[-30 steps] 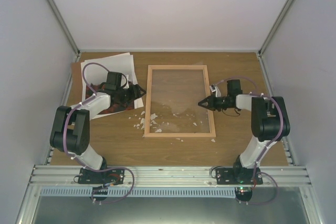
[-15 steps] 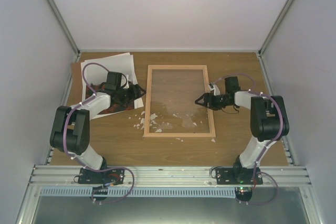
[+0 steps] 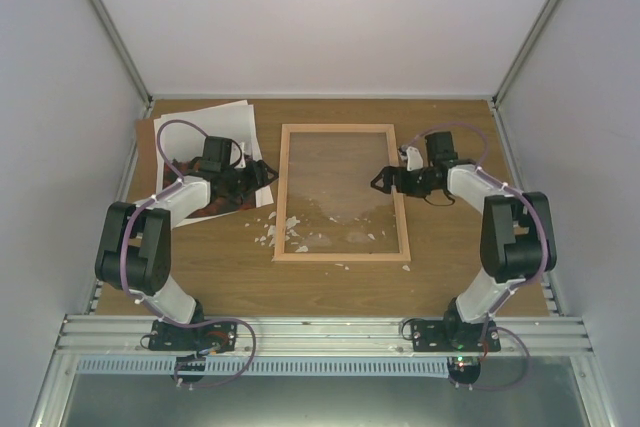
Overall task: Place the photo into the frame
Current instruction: Place the photo frame item in the photo frame.
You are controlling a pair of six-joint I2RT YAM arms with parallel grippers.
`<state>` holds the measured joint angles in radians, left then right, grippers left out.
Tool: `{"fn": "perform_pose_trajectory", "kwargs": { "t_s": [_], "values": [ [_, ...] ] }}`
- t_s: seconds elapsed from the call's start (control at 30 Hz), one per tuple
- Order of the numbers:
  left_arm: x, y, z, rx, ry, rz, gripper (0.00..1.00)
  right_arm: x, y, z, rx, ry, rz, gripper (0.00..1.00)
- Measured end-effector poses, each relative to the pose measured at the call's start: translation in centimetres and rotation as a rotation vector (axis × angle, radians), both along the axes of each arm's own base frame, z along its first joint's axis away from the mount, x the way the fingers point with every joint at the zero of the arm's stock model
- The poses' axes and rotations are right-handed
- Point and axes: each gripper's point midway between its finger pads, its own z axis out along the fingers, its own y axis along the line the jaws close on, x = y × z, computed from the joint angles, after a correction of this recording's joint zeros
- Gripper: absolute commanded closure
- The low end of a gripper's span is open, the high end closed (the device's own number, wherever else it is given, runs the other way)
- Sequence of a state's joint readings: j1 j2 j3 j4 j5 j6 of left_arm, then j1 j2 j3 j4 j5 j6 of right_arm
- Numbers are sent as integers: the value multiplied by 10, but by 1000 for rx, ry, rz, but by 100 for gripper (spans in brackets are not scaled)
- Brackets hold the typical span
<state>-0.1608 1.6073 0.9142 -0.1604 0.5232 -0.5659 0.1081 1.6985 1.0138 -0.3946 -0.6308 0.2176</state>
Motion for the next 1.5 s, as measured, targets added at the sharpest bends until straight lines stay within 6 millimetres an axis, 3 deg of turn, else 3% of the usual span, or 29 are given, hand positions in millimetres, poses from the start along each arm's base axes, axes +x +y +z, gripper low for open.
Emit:
{"fn": "perform_pose_trajectory", "kwargs": {
  "t_s": [0.47,0.6,0.73,0.97,1.1,1.23,1.5],
  "values": [
    [0,0,0,-3,-1,-2,38,7,-14,12,-128,-60,7,0],
    [0,-1,1,2,-15,-17,37,12,-6,26,-105,-109,78,0],
    [1,-2,6,22,-54,-49,28,20,2,49,-77,-199,143,0],
    [3,-1,50,72,-229,-115,9,24,10,90,-49,-341,203,0],
    [1,5,75,146,-345,-159,5,24,14,109,-27,-406,227,0],
    [-1,18,87,264,-426,-199,5,24,19,116,2,-433,248,0],
    [-6,48,65,459,-431,-298,8,23,46,115,28,-452,351,0]
  ]
}}
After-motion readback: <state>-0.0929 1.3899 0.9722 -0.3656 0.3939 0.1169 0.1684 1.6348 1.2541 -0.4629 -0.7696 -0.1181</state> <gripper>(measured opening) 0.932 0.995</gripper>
